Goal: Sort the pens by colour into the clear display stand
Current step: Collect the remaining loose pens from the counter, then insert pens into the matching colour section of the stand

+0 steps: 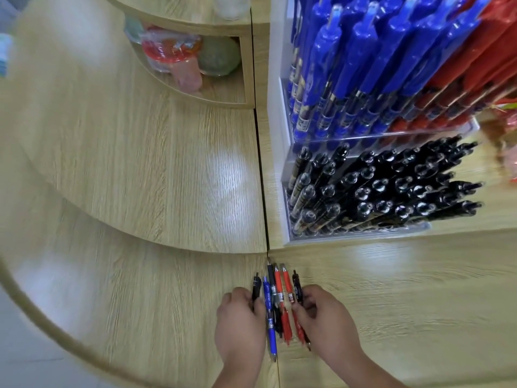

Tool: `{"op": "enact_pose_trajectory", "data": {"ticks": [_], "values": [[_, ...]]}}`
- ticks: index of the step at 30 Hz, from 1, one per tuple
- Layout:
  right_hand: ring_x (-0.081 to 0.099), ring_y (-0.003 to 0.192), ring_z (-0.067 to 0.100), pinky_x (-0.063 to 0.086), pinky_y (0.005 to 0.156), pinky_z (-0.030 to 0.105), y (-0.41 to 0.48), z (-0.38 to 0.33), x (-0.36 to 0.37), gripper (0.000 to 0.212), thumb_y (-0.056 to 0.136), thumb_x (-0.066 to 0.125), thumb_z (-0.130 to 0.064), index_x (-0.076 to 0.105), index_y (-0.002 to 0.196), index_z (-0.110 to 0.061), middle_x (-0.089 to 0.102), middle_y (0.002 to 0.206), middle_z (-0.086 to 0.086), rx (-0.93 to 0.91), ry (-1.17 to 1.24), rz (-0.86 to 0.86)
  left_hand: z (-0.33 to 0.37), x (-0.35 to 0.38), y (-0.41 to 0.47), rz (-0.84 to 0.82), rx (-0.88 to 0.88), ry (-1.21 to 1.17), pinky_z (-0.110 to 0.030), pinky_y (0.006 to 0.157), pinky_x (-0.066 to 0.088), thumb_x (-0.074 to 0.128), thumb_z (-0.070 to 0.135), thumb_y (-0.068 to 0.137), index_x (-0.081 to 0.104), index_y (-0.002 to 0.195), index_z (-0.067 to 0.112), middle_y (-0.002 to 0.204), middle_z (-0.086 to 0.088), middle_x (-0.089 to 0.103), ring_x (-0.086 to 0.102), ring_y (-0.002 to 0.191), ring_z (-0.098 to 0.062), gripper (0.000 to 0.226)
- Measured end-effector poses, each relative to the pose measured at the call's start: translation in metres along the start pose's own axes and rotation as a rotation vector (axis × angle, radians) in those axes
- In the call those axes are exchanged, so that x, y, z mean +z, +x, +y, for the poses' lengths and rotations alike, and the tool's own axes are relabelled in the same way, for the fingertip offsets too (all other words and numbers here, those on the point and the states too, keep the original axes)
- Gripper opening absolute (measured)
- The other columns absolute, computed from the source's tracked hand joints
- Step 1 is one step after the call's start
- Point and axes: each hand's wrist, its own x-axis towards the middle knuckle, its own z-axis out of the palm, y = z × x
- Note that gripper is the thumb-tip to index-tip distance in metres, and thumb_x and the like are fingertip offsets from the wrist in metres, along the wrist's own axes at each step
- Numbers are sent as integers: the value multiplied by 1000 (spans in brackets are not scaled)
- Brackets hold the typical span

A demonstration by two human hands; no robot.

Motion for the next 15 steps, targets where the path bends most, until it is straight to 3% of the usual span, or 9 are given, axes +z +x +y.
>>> {"op": "enact_pose_trajectory", "data": {"ticks": [3, 7, 10, 13, 15], "values": [[62, 71, -4, 50, 60, 17, -2, 3, -13, 20, 85, 69, -38, 52, 82, -48, 65, 72, -20, -26, 38, -56, -1, -7, 4, -86, 24, 30, -22, 48, 39, 59, 37, 88, 56, 87, 28, 85, 11, 55, 57, 75, -8, 10], [64, 72, -3, 53, 70, 18, -23, 3, -51, 18, 84, 72, -26, 62, 83, -42, 67, 81, -28, -45, 185, -107, -4, -37, -2, -171, 105, -225, -24, 56, 50, 73, 19, 81, 54, 72, 26, 67, 1, 61, 57, 56, -6, 22], [63, 67, -1, 47, 65, 11, -46, -2, -92, 22, 82, 74, -15, 70, 84, -36, 67, 73, -9, -113, 234, 2, 2, -74, -17, -174, 184, -316, -28, 56, 51, 74, 8, 80, 56, 76, 28, 68, -6, 64, 60, 57, -12, 27], [64, 69, -4, 44, 64, 4, -67, -9, -140, 22, 81, 75, -4, 76, 93, -23, 68, 79, -9, -179, 277, 145, 19, -112, -32, -98, 248, -381, -25, 54, 49, 76, 3, 78, 60, 80, 34, 70, -1, 67, 61, 55, -15, 34], [68, 76, -2, 46, 68, 5, -77, -12, -170, 25, 81, 75, -5, 75, 94, -27, 70, 88, -16, -199, 295, 226, 37, -136, -44, -48, 302, -401, -21, 57, 49, 78, 4, 75, 63, 83, 38, 71, 8, 68, 64, 58, -13, 38]]}}
